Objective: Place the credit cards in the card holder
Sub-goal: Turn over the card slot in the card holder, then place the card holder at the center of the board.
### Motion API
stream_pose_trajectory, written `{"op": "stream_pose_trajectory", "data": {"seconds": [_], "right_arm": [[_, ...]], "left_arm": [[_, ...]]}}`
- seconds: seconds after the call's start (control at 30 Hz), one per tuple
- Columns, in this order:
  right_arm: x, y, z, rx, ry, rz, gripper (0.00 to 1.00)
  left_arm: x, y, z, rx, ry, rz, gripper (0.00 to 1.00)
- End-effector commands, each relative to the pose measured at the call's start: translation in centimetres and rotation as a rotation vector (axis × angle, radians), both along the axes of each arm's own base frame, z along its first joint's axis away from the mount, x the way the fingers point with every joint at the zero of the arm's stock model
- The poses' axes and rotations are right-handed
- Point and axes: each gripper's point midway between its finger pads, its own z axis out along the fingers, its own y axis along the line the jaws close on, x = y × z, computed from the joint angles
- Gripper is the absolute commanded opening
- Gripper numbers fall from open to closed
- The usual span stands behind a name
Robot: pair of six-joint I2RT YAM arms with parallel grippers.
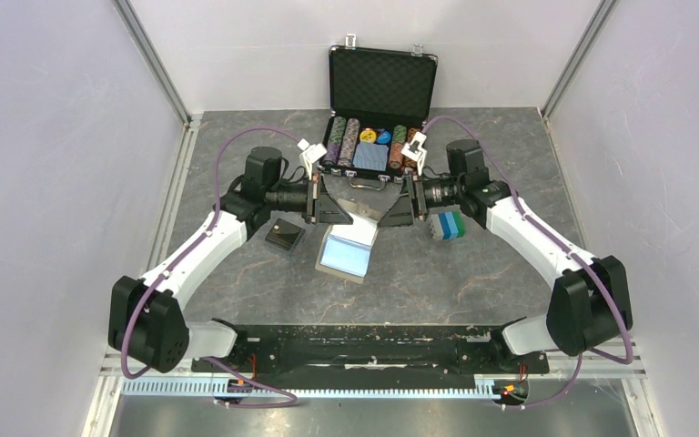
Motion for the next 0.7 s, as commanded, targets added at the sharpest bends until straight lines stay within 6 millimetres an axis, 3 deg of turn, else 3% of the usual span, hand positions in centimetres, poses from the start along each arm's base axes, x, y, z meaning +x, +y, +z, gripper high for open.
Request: {"op": "stream_pose_trajectory", "data": {"seconds": [0.0,0.13,0.23,0.4,0.43,0.47,0.5,0.53,0.6,0.63,0.67], "right_arm": [[-0.6,2.2,2.2,0.059,-0.077,0.088,0.72],[-1.1,3.7,2.2,0.063,-0.073,0.125,0.71],[-1.2,4.6,2.1,0.069,-0.068,0.146,0.63],[-1.3,5.1,1.4,0.067,-0.043,0.165,0.09],[-1.2,5.1,1.2,0.060,-0.039,0.156,0.00],[-1.1,5.1,0.8,0.052,-0.034,0.146,0.00],[-1.0,5.1,0.7,0.047,-0.034,0.137,0.00],[-0.7,5.1,0.4,0.035,-0.034,0.118,0.00],[-0.2,4.9,-0.4,0.008,-0.028,0.075,0.00],[0.0,4.9,-0.9,-0.007,-0.019,0.052,0.00],[0.4,4.7,-1.5,-0.026,-0.009,0.021,0.00]], "left_arm": [[-0.8,-0.5,2.3,-0.053,-0.042,-0.069,0.02],[-1.0,-0.8,2.4,-0.059,-0.034,-0.083,0.03],[-1.0,-0.8,2.4,-0.059,-0.033,-0.083,0.04],[-0.3,-0.5,1.9,-0.015,-0.050,-0.024,0.11],[0.1,-0.2,1.6,0.015,-0.063,0.004,0.14],[0.6,0.1,1.5,0.041,-0.093,0.044,0.18],[1.2,0.6,1.3,0.067,-0.115,0.087,0.25],[1.8,1.2,1.2,0.100,-0.149,0.142,0.41],[2.9,2.5,0.8,0.163,-0.205,0.243,0.90],[3.5,3.2,1.0,0.191,-0.242,0.294,0.99],[3.8,3.8,1.1,0.211,-0.267,0.331,1.00]]}}
